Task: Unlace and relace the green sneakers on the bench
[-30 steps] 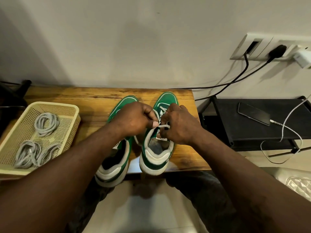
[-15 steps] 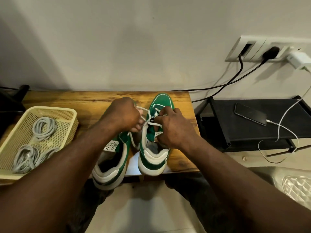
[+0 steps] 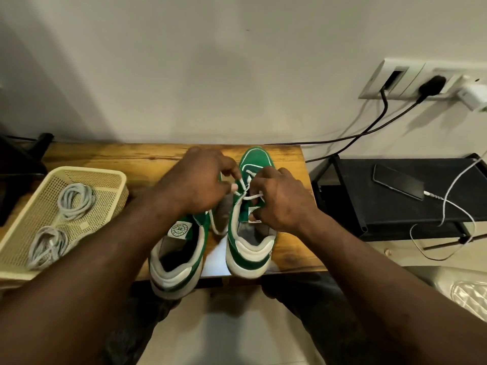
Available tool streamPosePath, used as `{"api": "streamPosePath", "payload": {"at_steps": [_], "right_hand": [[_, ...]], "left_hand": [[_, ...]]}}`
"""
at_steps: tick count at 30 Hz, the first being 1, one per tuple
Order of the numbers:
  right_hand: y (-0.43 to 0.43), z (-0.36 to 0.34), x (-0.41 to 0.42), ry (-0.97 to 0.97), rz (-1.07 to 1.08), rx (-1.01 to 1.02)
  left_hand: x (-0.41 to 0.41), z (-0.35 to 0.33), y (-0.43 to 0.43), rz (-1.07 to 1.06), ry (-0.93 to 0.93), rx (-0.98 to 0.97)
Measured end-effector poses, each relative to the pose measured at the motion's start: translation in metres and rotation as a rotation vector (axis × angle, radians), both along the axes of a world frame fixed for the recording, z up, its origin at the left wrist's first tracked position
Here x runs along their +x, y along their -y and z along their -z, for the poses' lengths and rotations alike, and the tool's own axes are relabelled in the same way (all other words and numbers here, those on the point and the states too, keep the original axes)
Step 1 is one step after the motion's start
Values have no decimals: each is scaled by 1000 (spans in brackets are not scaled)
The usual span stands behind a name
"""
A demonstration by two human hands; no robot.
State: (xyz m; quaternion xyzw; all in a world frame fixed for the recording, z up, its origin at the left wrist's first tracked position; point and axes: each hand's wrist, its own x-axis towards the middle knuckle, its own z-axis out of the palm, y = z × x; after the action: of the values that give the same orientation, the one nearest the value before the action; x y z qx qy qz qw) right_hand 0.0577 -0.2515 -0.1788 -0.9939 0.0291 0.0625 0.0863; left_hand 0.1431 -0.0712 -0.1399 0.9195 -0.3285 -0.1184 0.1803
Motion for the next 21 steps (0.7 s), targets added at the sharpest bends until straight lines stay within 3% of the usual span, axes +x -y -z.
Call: {"api": "streamPosePath", "payload": {"at_steps": [3, 7, 11, 16, 18, 21], "right_hand": [[1, 4, 1, 39, 39, 75], [5, 8, 2, 102, 144, 38], [7, 11, 1, 29, 318, 161], [6, 16, 2, -58, 417, 146], [7, 17, 3, -110, 443, 193], [9, 20, 5, -97, 445, 241]], "left_hand": [[-12, 8, 12, 64, -56, 11], [-17, 10, 18, -60, -151, -9], [-7, 3, 15, -116, -258, 30], [2, -19, 2, -141, -308, 44], [6, -31, -7, -229, -330, -105], [15, -41, -26, -394, -534, -530]]}}
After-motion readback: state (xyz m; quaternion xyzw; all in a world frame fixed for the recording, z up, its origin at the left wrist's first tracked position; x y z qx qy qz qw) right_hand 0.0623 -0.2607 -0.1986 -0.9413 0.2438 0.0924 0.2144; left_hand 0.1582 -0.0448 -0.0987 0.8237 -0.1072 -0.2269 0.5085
